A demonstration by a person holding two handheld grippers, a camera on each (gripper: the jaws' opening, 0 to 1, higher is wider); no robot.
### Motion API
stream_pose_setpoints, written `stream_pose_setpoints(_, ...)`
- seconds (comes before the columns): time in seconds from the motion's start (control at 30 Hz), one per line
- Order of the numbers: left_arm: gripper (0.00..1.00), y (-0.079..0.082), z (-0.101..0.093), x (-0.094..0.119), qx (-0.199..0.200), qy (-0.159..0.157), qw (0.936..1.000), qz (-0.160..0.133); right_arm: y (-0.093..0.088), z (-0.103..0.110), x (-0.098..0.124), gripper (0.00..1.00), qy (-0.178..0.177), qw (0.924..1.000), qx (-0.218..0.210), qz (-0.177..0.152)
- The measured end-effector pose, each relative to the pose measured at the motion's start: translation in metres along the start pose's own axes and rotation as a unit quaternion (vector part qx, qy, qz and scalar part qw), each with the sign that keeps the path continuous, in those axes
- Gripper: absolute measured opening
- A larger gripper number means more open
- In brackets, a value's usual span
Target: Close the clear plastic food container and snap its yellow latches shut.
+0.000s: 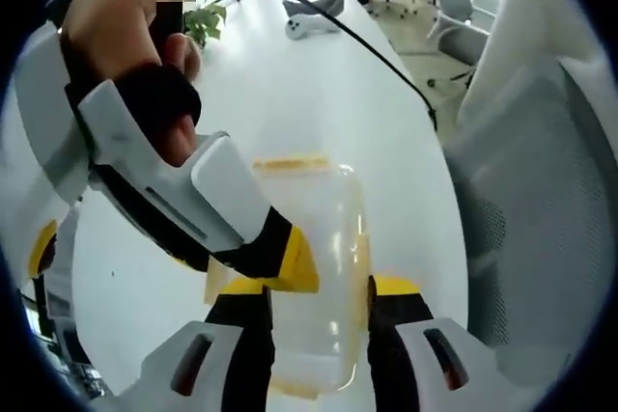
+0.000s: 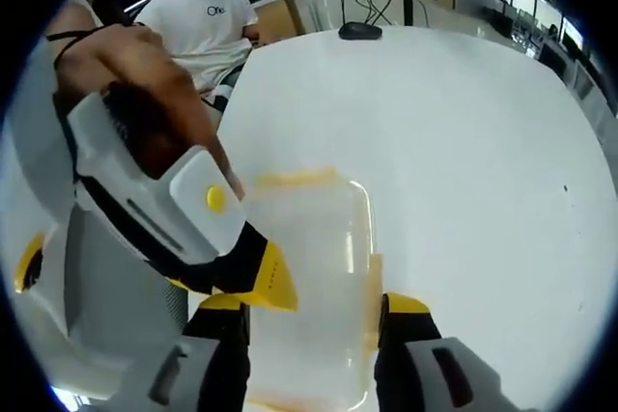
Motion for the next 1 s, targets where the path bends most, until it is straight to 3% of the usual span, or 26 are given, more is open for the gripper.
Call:
stream_pose_setpoints(0.17,0.34,-0.002,0.001,0.002,-0.012,-0.002,0.9999,-0.006,-0.004,0.002,0.003,0.52,-0.013,0.9996,0.002,-0.025)
stream_pose_setpoints(0.33,0.35,-0.003,0.005,0.003,-0.023,-0.009,0.9996,-0.015,-0.001,0.007,0.005,0.54,-0.048,0.9978,-0.028,-0.035)
stream_pose_setpoints(0.6,0.36,-0.005,0.006,0.004,-0.018,-0.014,0.9992,-0.034,-0.004,0.012,0.008,0.53,-0.074,0.9953,-0.009,-0.062)
stream_pose_setpoints(0.9,0.41,-0.007,0.006,0.006,0.032,-0.017,0.9977,-0.057,-0.008,0.02,0.016,0.52,-0.099,0.9922,-0.002,-0.075)
stream_pose_setpoints(1.0,0.46,-0.013,0.007,0.006,0.026,-0.006,0.9983,-0.051,-0.01,0.023,0.021,0.5,-0.101,0.9905,-0.017,-0.092)
Point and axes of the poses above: the point that each gripper's makers call its tool centre point, and the gripper's own axes: x roughly backward along the fingers, z roughly to its left, y roughly out of its top, the point moved 8 cm from there along x, roughly backward along the fingers, and after that the axes turned 3 degrees about -y, right-handed, at the moved point
